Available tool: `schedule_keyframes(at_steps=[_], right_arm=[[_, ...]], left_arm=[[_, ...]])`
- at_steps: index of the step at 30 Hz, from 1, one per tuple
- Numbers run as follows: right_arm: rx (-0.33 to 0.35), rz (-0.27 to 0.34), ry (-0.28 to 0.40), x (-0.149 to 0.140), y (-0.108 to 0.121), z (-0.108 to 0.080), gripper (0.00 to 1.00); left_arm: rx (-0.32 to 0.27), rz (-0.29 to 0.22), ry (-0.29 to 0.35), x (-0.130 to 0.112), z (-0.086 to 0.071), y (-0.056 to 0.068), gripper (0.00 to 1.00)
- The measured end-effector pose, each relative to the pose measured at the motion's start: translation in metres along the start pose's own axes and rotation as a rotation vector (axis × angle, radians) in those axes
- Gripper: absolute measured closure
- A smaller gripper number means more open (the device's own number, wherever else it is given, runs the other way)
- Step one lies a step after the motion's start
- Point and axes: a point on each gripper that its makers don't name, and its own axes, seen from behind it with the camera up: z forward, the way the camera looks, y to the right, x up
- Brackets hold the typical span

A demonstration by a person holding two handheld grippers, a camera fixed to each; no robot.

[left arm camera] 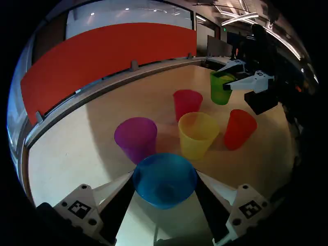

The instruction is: Pour water

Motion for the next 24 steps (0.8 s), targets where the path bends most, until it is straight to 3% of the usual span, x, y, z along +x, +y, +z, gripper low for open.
schedule_keyframes(at_steps=[11, 17, 24], right_arm=[[-0.008, 0.006, -0.021, -0.010, 0.002, 0.003, 0.07], [-0.016, 0.013, -0.040, -0.020, 0.005, 0.007, 0.07], [-0.030, 0.020, -0.062, -0.033, 0.010, 0.012, 0.07]], left_arm=[[0.001, -0.017, -0.007, -0.011, 0.000, -0.005, 0.10], [0.002, -0.005, -0.015, -0.016, 0.000, -0.005, 0.03], [0.012, 0.008, -0.034, -0.023, -0.001, -0.006, 0.03]])
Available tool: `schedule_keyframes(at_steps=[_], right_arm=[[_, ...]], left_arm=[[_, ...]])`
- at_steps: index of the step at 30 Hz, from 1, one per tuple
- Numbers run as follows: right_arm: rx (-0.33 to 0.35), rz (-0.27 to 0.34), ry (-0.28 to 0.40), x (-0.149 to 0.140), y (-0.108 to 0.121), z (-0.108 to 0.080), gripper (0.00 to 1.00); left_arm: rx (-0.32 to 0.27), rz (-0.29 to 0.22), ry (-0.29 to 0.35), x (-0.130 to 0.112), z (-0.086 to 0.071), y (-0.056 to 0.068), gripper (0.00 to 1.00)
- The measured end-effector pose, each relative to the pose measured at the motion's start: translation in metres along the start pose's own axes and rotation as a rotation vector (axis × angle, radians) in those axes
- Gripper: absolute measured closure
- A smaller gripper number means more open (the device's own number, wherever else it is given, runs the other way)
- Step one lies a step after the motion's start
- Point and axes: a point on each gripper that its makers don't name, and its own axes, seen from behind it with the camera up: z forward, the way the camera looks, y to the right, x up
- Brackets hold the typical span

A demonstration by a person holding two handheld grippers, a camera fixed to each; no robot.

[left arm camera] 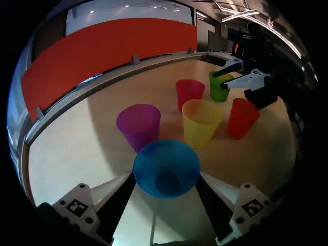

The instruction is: Pour water

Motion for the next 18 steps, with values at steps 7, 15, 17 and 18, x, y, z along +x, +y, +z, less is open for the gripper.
schedule_keyframes(at_steps=[7, 15, 17, 18], right_arm=[[-0.015, 0.004, -0.020, -0.012, 0.005, 0.002, 0.07], [-0.025, 0.007, -0.030, -0.021, 0.007, 0.002, 0.07], [-0.028, 0.005, -0.032, -0.023, 0.007, 0.002, 0.07], [-0.029, 0.005, -0.032, -0.024, 0.007, 0.002, 0.07]], left_arm=[[-0.004, -0.021, 0.013, -0.003, -0.009, 0.003, 0.03], [-0.002, -0.052, 0.039, -0.005, -0.021, 0.008, 0.03], [0.005, -0.059, 0.045, -0.005, -0.024, 0.007, 0.03], [0.007, -0.063, 0.048, -0.005, -0.026, 0.007, 0.03]])
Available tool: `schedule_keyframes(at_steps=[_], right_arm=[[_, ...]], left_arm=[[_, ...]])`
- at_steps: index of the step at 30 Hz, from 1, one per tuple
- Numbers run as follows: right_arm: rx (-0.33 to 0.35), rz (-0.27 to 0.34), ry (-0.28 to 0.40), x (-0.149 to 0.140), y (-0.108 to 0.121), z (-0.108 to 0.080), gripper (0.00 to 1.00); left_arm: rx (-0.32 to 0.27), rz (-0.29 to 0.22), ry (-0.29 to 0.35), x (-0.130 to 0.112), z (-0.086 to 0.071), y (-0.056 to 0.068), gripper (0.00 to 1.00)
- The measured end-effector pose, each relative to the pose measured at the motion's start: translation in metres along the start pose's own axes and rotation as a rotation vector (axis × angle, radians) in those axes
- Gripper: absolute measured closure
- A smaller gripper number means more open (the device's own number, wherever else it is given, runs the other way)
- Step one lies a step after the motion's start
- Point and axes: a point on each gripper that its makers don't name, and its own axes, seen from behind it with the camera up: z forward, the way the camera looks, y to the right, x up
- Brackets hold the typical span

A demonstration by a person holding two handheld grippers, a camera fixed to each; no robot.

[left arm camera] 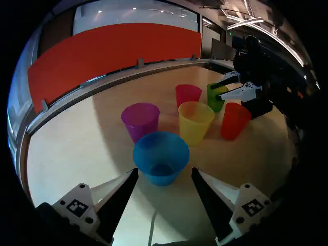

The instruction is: Pour water

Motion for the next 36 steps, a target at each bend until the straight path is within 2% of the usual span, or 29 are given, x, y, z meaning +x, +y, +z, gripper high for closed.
schedule_keyframes(at_steps=[8, 14, 21, 30, 36], right_arm=[[-0.006, 0.019, 0.006, -0.005, -0.003, -0.005, 0.05], [-0.022, 0.044, 0.014, -0.004, -0.003, -0.010, 0.00], [-0.045, 0.043, 0.019, -0.008, -0.005, -0.020, 0.00], [-0.059, 0.082, 0.068, -0.003, -0.013, -0.047, 0.00], [-0.085, 0.083, 0.116, 0.004, -0.020, -0.072, 0.00]], left_arm=[[0.007, -0.032, 0.029, 0.001, -0.014, 0.003, 0.03], [0.024, -0.029, 0.029, -0.002, -0.020, 0.003, 0.03], [0.034, -0.031, 0.051, 0.001, -0.027, 0.004, 0.03], [0.070, -0.046, 0.095, 0.001, -0.038, 0.003, 0.03], [0.110, -0.057, 0.154, 0.010, -0.056, -0.001, 0.03]])
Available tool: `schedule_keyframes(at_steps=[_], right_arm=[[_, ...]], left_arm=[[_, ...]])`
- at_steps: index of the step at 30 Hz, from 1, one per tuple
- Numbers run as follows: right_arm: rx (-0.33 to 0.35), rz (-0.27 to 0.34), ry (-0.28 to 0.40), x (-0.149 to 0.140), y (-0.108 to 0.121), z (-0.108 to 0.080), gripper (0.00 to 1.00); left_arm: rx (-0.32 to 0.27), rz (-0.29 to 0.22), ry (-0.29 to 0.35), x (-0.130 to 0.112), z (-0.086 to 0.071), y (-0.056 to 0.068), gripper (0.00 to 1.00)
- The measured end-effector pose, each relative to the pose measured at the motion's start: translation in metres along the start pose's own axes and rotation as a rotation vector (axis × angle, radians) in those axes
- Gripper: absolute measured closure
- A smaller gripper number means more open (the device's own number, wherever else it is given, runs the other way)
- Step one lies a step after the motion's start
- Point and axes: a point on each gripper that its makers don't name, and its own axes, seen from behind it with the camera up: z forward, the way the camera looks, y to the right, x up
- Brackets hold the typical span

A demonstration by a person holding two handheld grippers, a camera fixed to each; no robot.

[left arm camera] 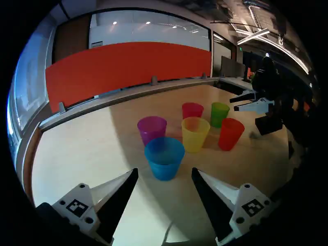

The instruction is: Pour water

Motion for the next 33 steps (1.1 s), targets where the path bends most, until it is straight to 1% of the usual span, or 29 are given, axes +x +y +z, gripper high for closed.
schedule_keyframes(at_steps=[8, 14, 19, 23, 26, 33], right_arm=[[-0.035, 0.012, 0.058, 0.009, -0.008, -0.029, 0.00], [-0.066, 0.031, 0.091, 0.010, -0.010, -0.044, 0.00], [-0.097, 0.048, 0.119, 0.013, -0.008, -0.052, 0.00], [-0.137, 0.054, 0.151, 0.019, -0.003, -0.058, 0.00], [-0.178, 0.057, 0.174, 0.023, 0.004, -0.063, 0.00], [-0.282, 0.057, 0.234, 0.030, 0.022, -0.076, 0.00]], left_arm=[[0.035, -0.010, 0.063, 0.010, -0.016, -0.002, 0.03], [0.048, -0.016, 0.086, 0.011, -0.023, 0.001, 0.03], [0.069, -0.024, 0.111, 0.016, -0.029, -0.001, 0.03], [0.091, -0.030, 0.142, 0.022, -0.036, -0.002, 0.03], [0.117, -0.032, 0.165, 0.027, -0.041, -0.004, 0.03], [0.192, -0.046, 0.229, 0.035, -0.056, -0.013, 0.03]])
